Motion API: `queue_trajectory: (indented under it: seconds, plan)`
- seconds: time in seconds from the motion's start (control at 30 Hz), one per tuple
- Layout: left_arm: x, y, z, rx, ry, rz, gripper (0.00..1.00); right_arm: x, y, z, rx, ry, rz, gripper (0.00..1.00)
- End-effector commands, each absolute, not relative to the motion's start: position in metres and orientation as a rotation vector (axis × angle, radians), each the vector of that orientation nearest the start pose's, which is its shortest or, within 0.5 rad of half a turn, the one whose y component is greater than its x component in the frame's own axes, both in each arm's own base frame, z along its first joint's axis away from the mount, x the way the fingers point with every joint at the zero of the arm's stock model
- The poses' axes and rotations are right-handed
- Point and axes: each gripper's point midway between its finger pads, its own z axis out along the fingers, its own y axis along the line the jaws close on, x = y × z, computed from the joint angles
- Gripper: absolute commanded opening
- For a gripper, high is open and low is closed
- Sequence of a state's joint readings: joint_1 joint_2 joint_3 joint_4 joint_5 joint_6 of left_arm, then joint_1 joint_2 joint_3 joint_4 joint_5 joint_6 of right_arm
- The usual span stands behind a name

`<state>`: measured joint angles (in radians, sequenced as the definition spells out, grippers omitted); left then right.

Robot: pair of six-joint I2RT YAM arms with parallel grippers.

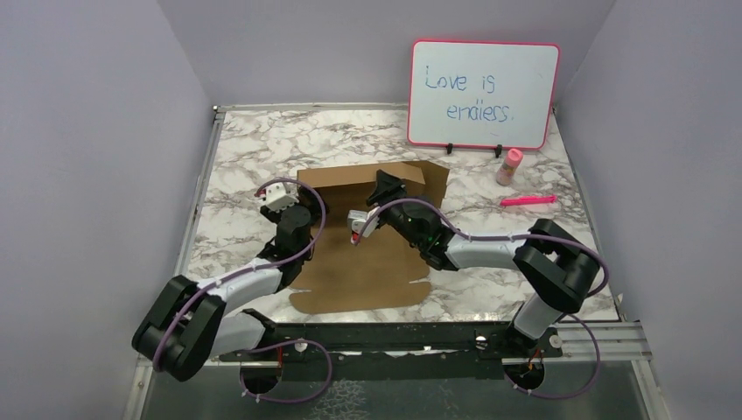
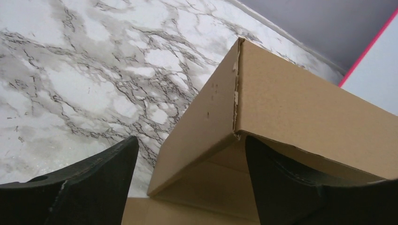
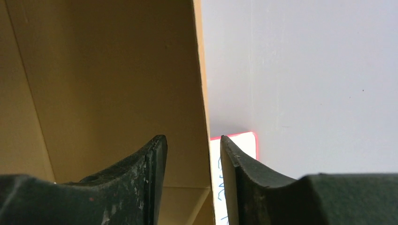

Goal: Fold the paper box

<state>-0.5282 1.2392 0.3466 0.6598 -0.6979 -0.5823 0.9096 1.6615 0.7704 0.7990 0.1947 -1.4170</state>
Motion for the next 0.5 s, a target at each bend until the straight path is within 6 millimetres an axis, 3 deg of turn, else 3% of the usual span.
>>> queue_trajectory:
  seconds: [0.0, 0.17, 0.47]
  plan:
    - [0.317, -0.095, 0.099, -0.493, 1.827, -0.229, 0.87, 0.351, 0.327, 0.207, -1.398, 0.881, -0.466, 0.52]
    - [0.295, -0.093, 0.099, -0.501, 1.893, -0.268, 0.90, 0.346, 0.326, 0.211, -1.346, 0.922, -0.397, 0.57]
    - [0.271, -0.089, 0.155, -0.404, 1.955, -0.276, 0.96, 0.332, 0.314, 0.243, -1.122, 1.136, -0.134, 0.69]
